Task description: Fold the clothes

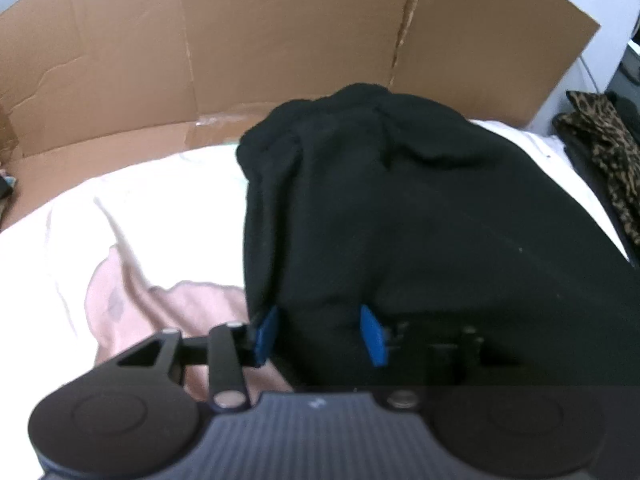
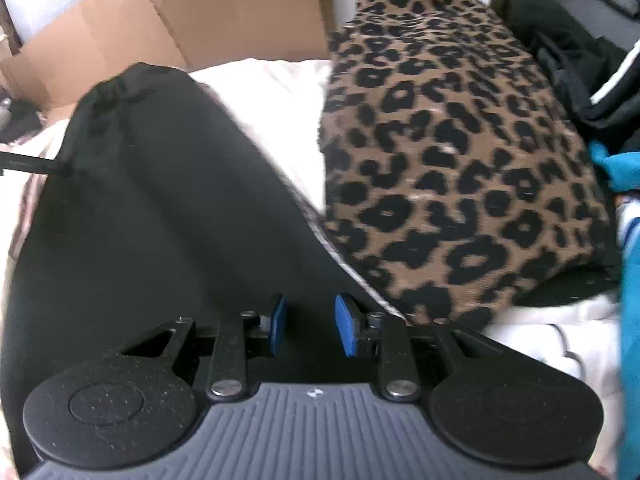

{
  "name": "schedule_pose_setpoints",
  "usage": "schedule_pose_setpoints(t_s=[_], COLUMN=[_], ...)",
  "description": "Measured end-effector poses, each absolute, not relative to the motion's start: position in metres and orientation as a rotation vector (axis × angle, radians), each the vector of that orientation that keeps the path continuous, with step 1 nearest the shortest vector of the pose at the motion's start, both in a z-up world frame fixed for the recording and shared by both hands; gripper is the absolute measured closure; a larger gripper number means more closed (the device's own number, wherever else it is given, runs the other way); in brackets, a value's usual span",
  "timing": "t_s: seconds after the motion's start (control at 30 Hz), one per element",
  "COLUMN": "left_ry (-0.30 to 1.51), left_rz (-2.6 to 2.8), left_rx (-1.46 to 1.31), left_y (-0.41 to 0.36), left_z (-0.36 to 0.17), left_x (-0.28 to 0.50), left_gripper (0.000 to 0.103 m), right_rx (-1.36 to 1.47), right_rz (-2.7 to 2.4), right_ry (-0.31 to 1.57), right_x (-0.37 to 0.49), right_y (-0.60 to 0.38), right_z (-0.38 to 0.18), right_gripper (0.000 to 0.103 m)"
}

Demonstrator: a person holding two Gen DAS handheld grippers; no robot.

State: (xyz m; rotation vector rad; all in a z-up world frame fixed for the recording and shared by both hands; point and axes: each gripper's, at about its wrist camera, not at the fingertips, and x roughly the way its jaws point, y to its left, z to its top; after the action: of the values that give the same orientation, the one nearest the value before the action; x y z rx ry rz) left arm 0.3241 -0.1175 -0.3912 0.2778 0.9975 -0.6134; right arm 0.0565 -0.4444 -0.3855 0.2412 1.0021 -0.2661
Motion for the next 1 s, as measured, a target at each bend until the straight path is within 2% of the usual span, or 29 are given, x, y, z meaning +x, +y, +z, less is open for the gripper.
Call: schedule_pose_setpoints(t_s=[0.07, 0.33, 0.7, 1.0], left_ry=[0.988, 1.031, 1.127, 1.217], left_rz=[-0.621, -0.712, -0.814, -0.851], left_rx=[0.293, 0.204, 0.194, 0.242], left_y=[-0.113, -0.093, -0.107, -0.122], left_z=[-0.384, -0.356, -0.376, -0.398], left_x=[0.320, 0.283, 0.241, 0.227], left_gripper=[0.066, 0.066, 0.066, 0.066], right_rx=[0.241, 0.255, 0.209, 0.104], right_rz=[-0.284, -0.295, -0.184, -0.239], right_ry=[1.006, 0.988, 0.994, 1.053], right_x=[0.052, 0.044, 0.049, 0.034], right_y=[-0.448, -0.442, -0.402, -0.425], right_z=[-0.384, -0.370, -0.371, -0.382], right_gripper=[0.070, 0.069, 0.069, 0.069])
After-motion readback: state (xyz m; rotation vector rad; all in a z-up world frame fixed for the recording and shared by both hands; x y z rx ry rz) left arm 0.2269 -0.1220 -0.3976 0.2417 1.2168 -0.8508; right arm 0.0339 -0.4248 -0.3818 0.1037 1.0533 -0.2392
